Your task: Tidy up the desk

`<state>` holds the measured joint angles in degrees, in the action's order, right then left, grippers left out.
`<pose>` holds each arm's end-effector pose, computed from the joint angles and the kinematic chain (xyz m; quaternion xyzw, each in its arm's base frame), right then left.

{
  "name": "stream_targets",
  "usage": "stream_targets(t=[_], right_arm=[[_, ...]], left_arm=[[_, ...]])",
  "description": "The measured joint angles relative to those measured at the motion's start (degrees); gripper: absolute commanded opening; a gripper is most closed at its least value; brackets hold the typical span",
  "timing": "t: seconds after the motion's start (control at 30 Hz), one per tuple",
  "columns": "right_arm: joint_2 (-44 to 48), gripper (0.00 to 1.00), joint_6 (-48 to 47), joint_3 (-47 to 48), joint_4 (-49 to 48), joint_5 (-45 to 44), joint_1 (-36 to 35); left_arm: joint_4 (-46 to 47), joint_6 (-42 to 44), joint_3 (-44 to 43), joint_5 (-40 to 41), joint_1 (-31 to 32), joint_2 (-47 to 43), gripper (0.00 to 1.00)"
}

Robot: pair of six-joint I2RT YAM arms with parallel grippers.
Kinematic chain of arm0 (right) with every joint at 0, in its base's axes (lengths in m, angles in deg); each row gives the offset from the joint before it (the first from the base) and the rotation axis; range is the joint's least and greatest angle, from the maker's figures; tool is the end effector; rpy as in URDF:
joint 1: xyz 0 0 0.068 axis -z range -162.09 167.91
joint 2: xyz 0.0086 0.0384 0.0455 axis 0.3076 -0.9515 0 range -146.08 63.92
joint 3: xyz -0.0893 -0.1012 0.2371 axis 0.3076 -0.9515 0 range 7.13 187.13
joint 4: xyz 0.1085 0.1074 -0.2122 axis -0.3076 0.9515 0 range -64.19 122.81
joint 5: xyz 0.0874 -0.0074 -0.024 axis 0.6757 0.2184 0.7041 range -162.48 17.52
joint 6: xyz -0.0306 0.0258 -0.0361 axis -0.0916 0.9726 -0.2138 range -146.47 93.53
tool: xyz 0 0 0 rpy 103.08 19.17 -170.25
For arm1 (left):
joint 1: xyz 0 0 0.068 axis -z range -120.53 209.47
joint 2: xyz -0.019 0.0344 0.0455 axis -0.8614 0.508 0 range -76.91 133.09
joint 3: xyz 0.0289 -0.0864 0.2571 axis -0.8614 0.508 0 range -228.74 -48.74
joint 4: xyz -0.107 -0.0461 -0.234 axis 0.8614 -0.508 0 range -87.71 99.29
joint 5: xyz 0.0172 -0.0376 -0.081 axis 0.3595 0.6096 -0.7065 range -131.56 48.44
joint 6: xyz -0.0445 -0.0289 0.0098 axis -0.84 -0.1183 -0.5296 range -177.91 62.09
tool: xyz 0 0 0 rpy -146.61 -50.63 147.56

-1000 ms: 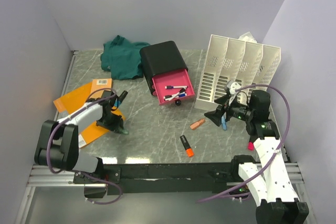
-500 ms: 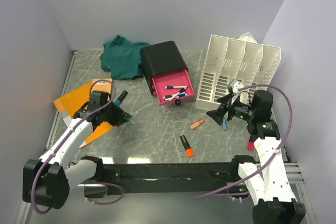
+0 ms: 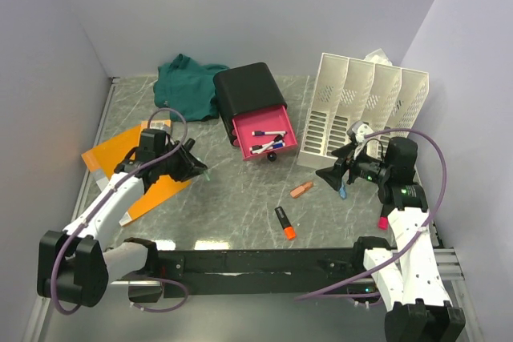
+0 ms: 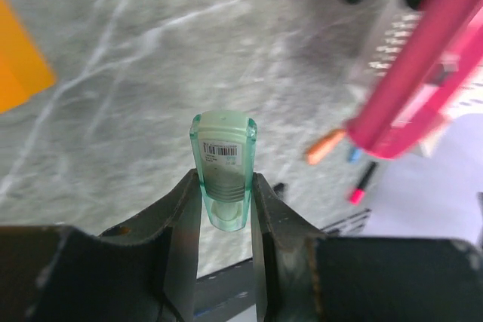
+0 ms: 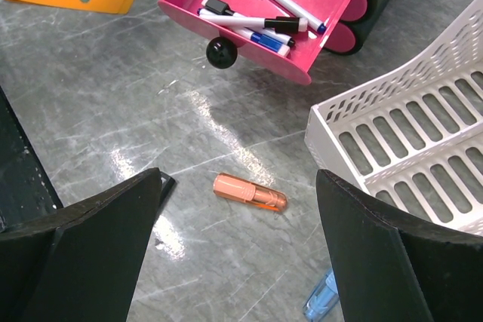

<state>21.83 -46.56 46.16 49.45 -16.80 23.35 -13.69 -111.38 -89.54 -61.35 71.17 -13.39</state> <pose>0.1580 0.0145 0.2950 -0.3390 0.7154 0.2852 0.5403 0.2193 -0.0578 0.2334 -0.2648 0.8756 -0.3341 0.2272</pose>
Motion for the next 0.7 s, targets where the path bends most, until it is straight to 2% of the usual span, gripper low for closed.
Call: stream_targets(t=[0.33, 0.43, 0.47, 0.57, 0.7], right_arm=[[-0.8, 0.91, -0.6, 0.0, 0.0, 0.3, 0.0], [-0.9, 0.91, -1.1, 0.0, 0.3, 0.3, 0.0], [-0.9, 0.90, -1.4, 0.0, 0.4, 0.3, 0.0], [-0.9, 0.90, -2.1, 0.0, 0.9, 0.1, 0.0], [-1.1, 0.91, -3.0, 0.0, 1.5, -0.4, 0.0]], left_arm=[[-3.0, 2.1, 5.5, 8.4, 0.0, 6.6, 0.02], [-3.2, 2.1, 5.6, 10.1, 0.0, 8.1, 0.16], [-3.2, 2.1, 5.6, 10.5, 0.0, 8.5, 0.26], [-2.9, 2.1, 5.8, 10.9, 0.0, 10.0, 0.38], [-2.6, 2.2, 6.0, 10.8, 0.0, 11.5, 0.48]])
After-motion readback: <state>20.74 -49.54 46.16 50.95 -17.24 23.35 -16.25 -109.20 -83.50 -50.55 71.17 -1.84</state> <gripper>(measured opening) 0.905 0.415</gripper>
